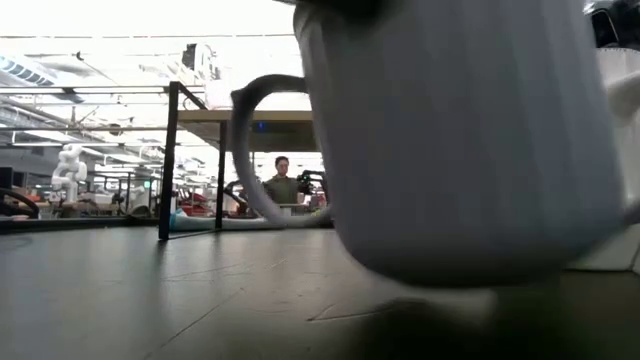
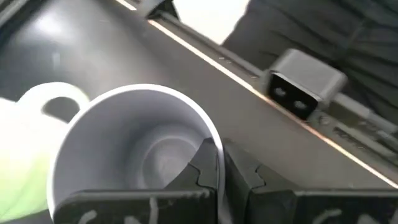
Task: Stack small to large cups/mugs on shelf
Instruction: Put the gray mug on the shelf
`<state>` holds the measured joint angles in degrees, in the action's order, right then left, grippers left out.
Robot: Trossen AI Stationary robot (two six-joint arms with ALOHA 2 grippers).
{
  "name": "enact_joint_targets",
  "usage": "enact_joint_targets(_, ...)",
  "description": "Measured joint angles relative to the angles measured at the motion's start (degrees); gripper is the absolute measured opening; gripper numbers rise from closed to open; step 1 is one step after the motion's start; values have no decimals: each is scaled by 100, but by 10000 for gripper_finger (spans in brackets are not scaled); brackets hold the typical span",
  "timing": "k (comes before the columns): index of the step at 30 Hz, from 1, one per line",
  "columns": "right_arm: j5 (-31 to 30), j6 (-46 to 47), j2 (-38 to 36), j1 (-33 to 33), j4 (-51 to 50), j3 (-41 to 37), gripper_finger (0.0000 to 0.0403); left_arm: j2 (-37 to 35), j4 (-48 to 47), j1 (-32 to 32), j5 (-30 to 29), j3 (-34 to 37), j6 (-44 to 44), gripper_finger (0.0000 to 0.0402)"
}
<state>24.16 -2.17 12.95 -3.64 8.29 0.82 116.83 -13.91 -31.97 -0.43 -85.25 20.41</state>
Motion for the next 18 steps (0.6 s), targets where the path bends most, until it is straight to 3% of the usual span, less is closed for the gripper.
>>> enact_joint_targets(18,0,0,9,-1,-43,0,0,-584,-506,-50,-257,0,-134,6)
